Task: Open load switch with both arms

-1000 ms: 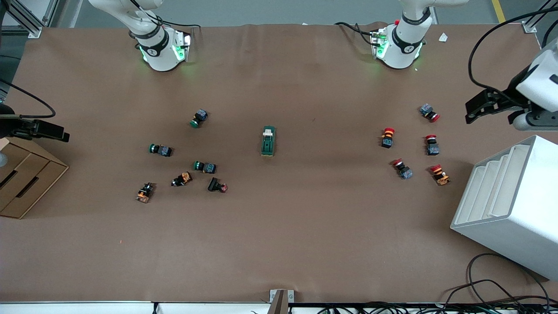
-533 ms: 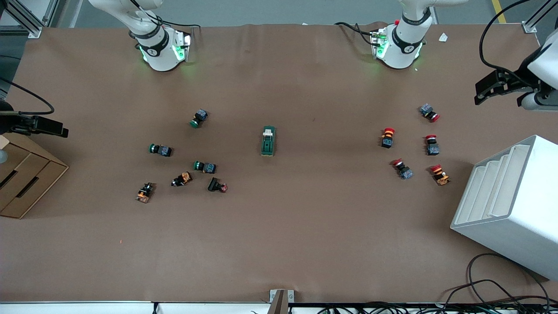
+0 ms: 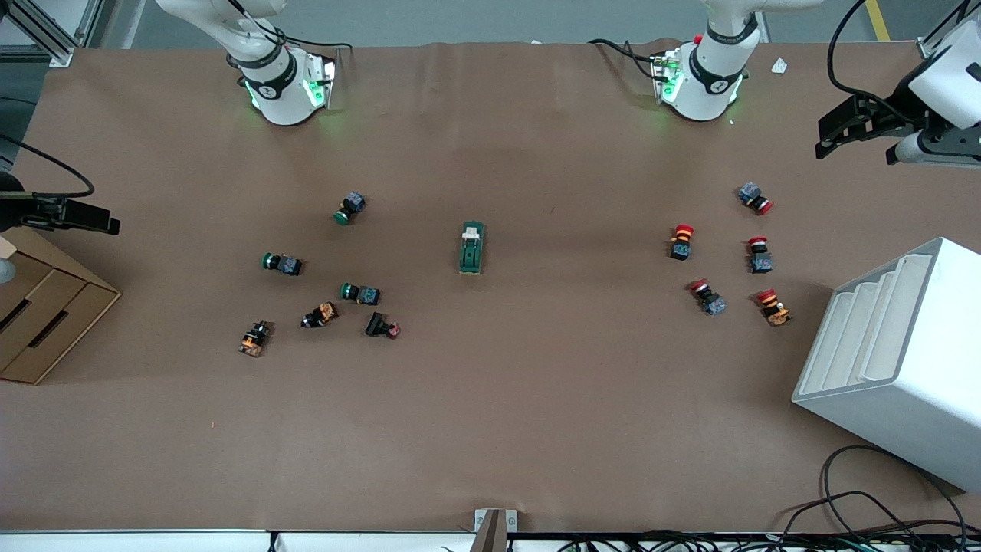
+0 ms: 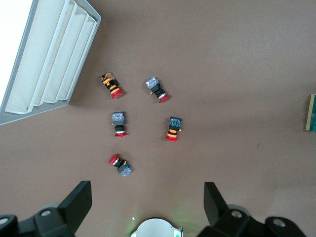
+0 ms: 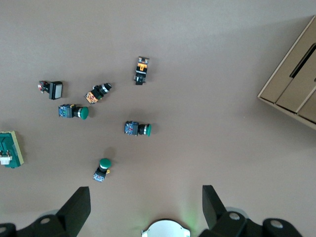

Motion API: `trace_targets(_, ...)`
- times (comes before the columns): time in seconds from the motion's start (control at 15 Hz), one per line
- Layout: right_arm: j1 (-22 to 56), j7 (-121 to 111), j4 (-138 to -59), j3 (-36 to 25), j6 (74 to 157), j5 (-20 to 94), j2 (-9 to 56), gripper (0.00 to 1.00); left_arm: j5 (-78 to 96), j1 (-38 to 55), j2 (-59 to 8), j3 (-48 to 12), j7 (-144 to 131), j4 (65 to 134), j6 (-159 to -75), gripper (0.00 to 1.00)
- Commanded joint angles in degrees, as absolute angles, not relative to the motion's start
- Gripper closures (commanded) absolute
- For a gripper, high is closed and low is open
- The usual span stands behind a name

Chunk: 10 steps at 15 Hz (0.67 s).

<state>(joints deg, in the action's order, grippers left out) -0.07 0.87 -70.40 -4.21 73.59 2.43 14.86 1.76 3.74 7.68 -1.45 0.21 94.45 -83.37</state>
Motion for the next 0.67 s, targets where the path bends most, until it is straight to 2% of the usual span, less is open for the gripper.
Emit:
trace_targets(0.0, -0.44, 0.88, -74.34, -2.99, 74.88, 2.20, 9.68, 0.00, 2.55, 3.87, 10.81, -2.72, -0.78, 97.29, -83.41, 0.00)
trace_targets(0.33, 0.09, 0.62, -83.31, -2.81, 78.13, 0.70, 1.33, 0.00, 1.93, 3.69, 11.95, -4.31, -4.05, 98.09, -83.41, 0.00)
trace_targets(0.6, 0.18, 0.62, -84.64, -1.32, 78.75, -0.95, -1.58, 0.00, 2.02, 3.25, 11.87, -4.31, -3.52, 98.17, -83.41, 0.00)
